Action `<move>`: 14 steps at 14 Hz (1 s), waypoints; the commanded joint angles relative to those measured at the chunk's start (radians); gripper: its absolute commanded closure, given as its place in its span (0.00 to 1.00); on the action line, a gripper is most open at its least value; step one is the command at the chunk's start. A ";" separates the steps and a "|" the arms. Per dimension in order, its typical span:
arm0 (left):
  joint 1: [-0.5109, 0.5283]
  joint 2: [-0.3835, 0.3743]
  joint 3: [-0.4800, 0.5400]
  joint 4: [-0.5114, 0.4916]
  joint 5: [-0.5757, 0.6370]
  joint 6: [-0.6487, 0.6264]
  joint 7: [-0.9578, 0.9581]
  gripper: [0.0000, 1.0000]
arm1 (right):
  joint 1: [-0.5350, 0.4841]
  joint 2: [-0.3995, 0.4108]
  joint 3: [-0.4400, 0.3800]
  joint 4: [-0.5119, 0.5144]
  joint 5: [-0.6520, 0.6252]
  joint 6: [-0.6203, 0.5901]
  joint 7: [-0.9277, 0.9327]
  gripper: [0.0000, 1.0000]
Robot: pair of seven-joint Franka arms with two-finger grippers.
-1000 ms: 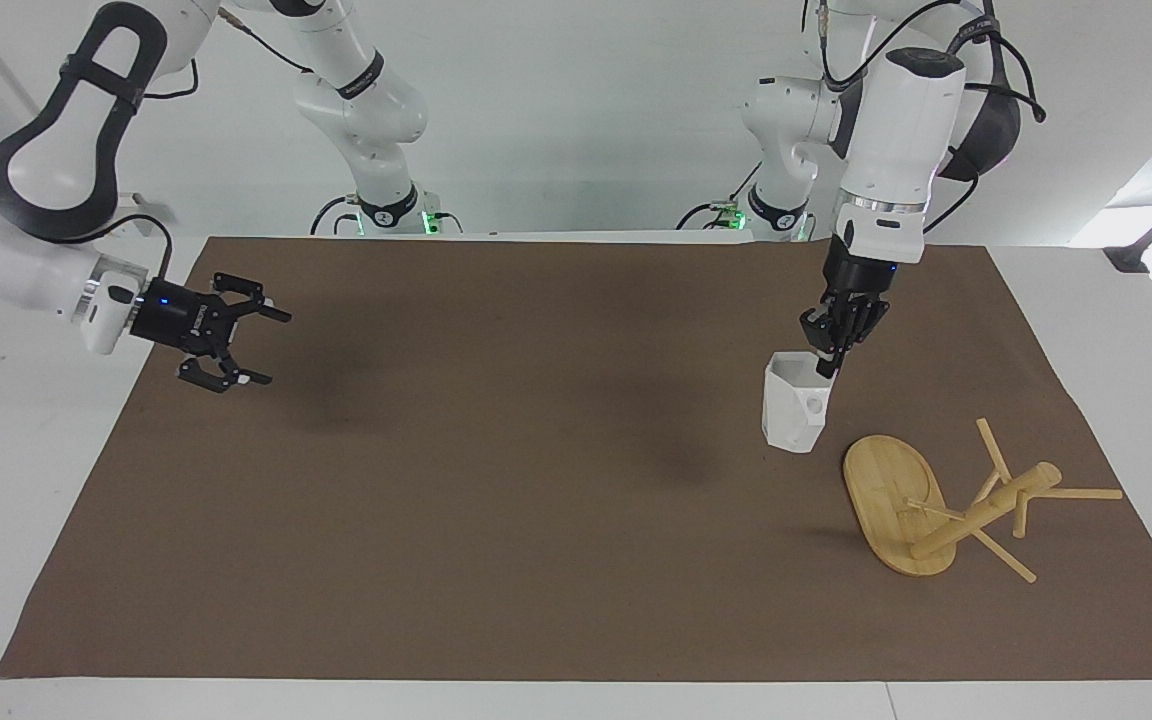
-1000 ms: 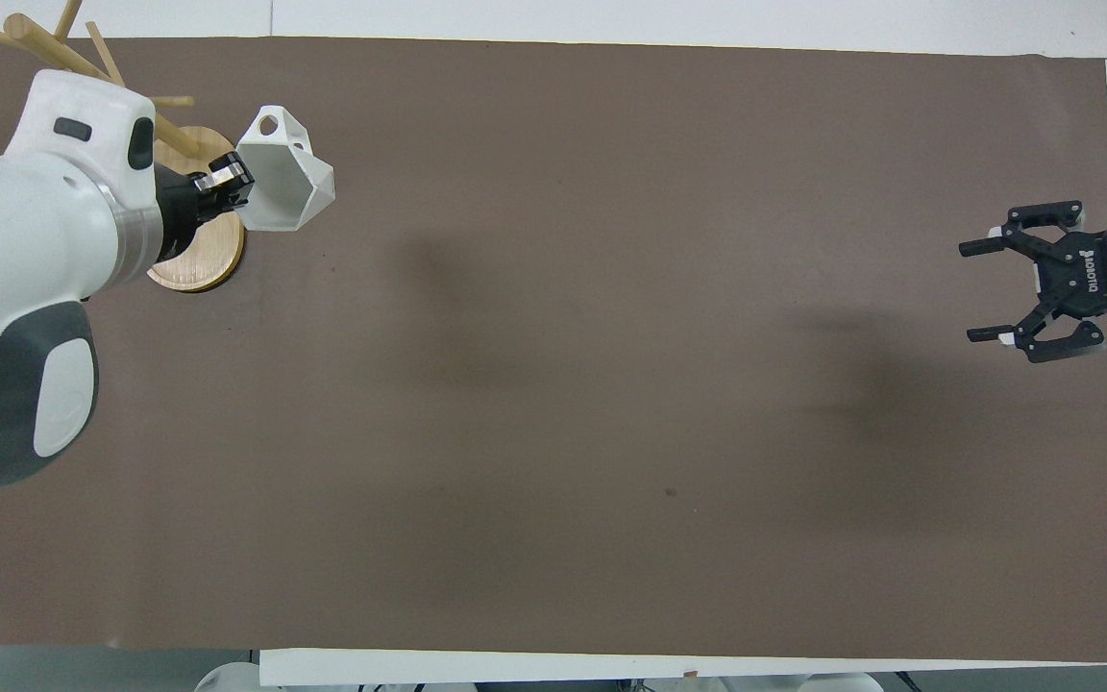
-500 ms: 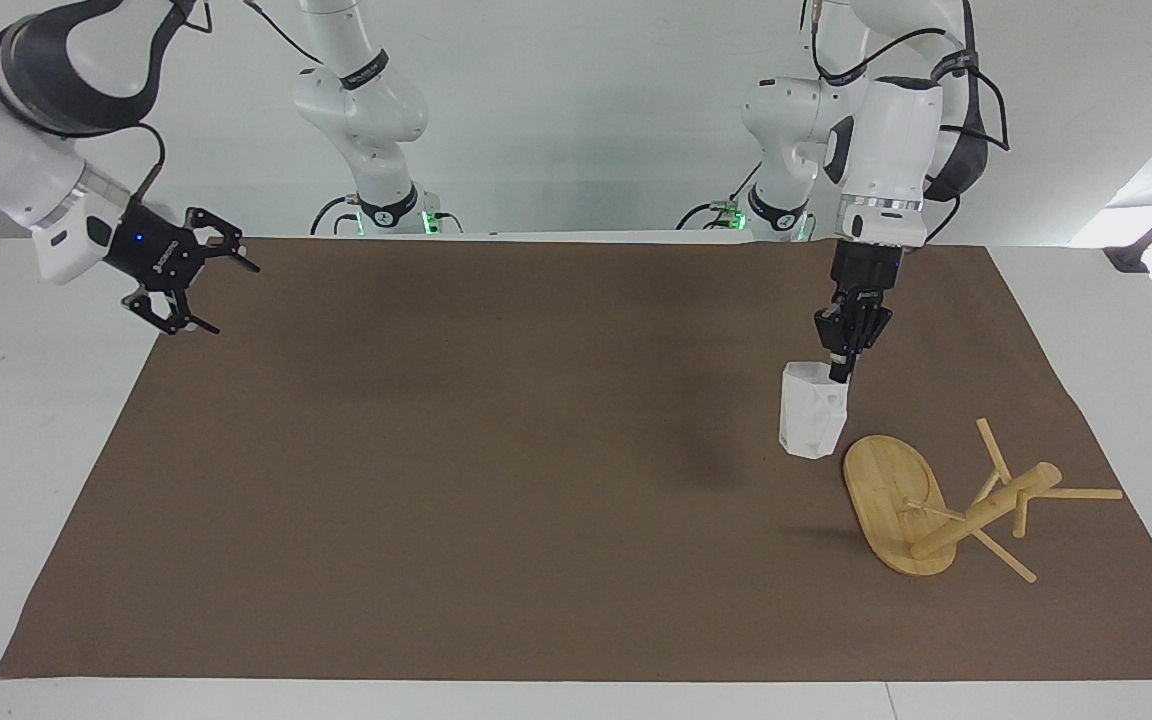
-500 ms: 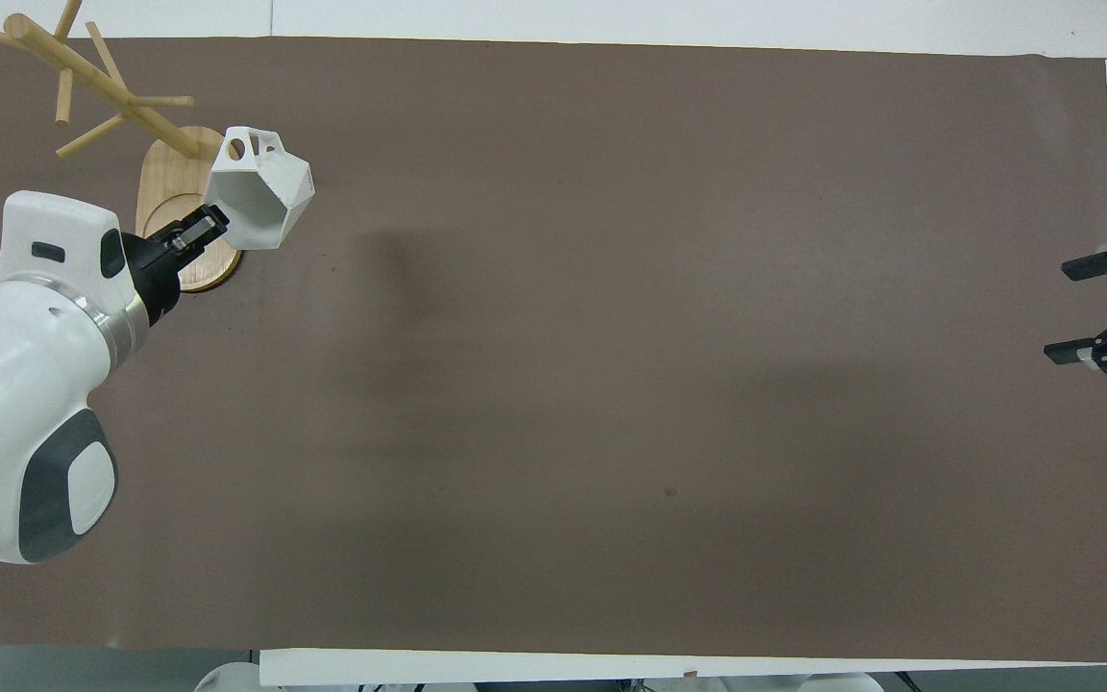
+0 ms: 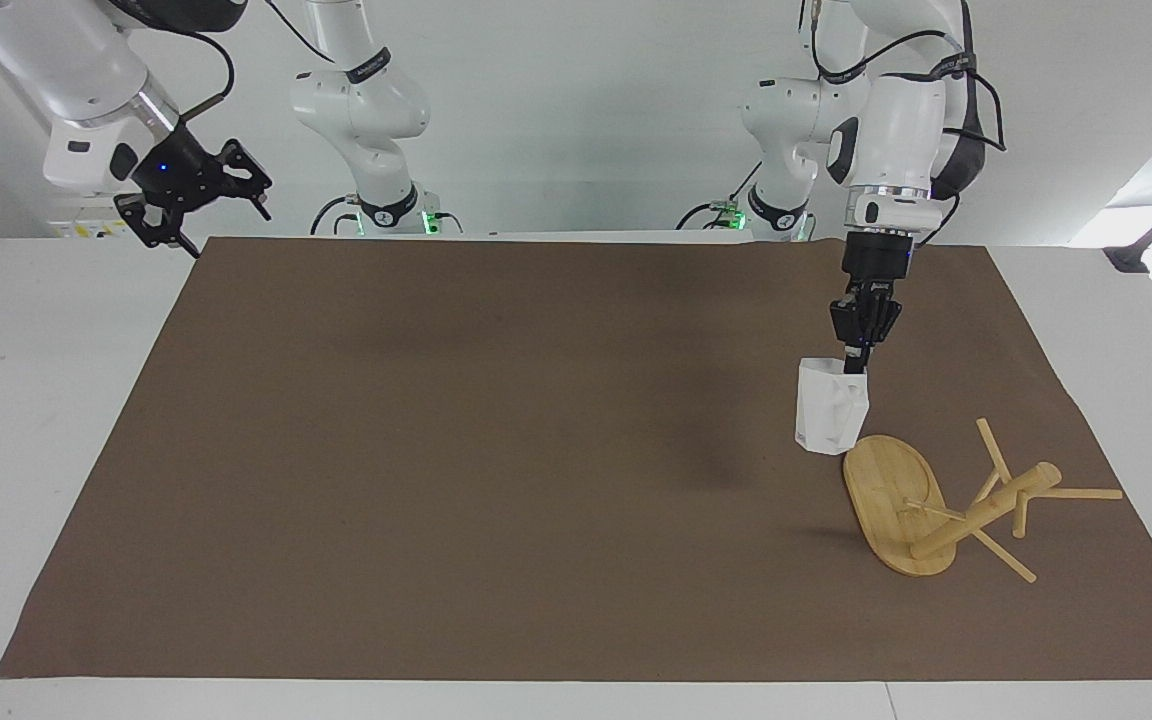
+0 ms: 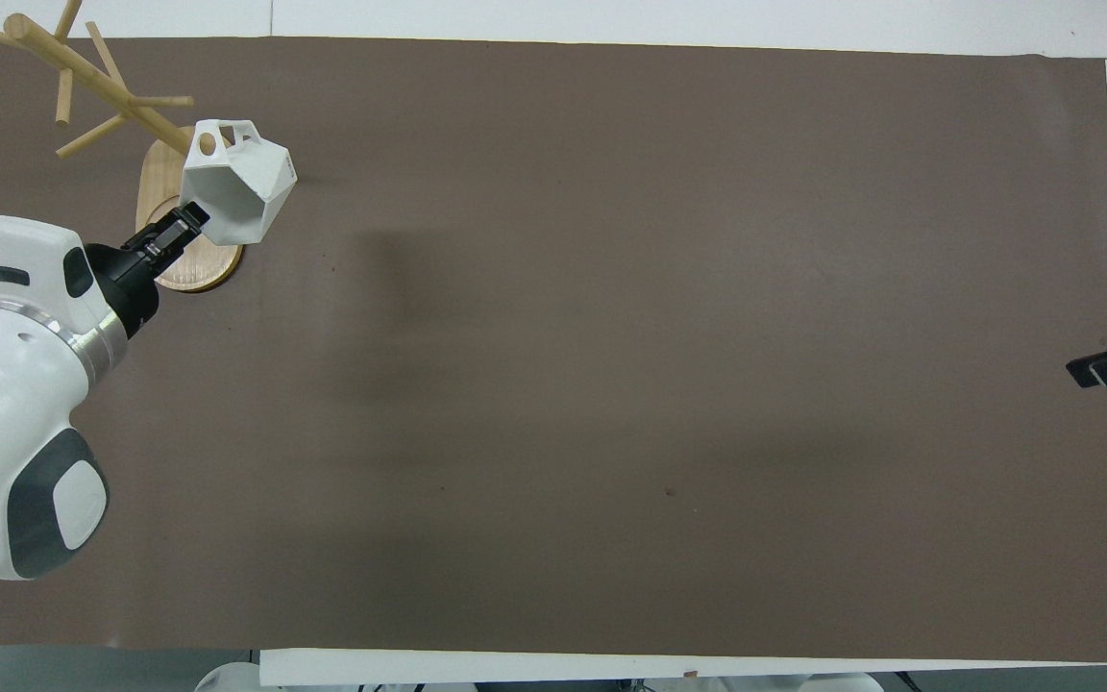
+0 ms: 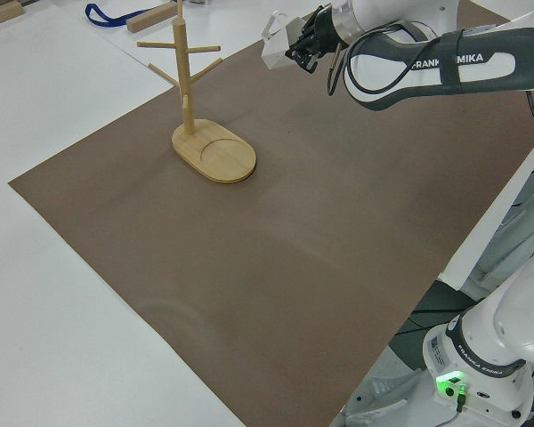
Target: Hang cup on rack
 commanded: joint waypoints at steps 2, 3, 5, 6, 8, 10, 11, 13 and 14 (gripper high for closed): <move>0.003 0.064 -0.001 -0.011 -0.094 0.129 -0.006 1.00 | 0.089 0.042 -0.009 0.060 -0.048 -0.075 0.299 0.01; 0.004 0.087 -0.001 -0.011 -0.098 0.155 -0.006 1.00 | 0.101 0.060 -0.017 0.060 -0.055 -0.077 0.322 0.01; 0.006 0.124 -0.001 -0.012 -0.098 0.218 -0.006 1.00 | 0.115 0.076 -0.055 0.060 -0.065 -0.068 0.326 0.01; 0.006 0.151 -0.001 -0.011 -0.096 0.241 -0.005 1.00 | 0.142 0.089 -0.096 0.060 -0.063 -0.066 0.329 0.01; 0.015 0.191 -0.001 -0.009 -0.095 0.303 -0.005 1.00 | 0.161 0.083 -0.123 0.059 -0.063 -0.068 0.379 0.01; 0.035 0.217 -0.001 -0.003 -0.087 0.312 -0.003 1.00 | 0.161 0.083 -0.112 0.059 -0.063 -0.077 0.422 0.01; 0.045 0.228 -0.001 -0.001 -0.084 0.317 -0.003 1.00 | 0.164 0.082 -0.118 0.057 -0.063 -0.077 0.422 0.01; 0.058 0.262 -0.001 0.011 -0.084 0.361 -0.003 1.00 | 0.164 0.082 -0.115 0.054 -0.063 -0.091 0.425 0.01; 0.074 0.282 -0.003 0.022 -0.082 0.370 -0.003 1.00 | 0.164 0.082 -0.114 0.055 -0.063 -0.092 0.425 0.01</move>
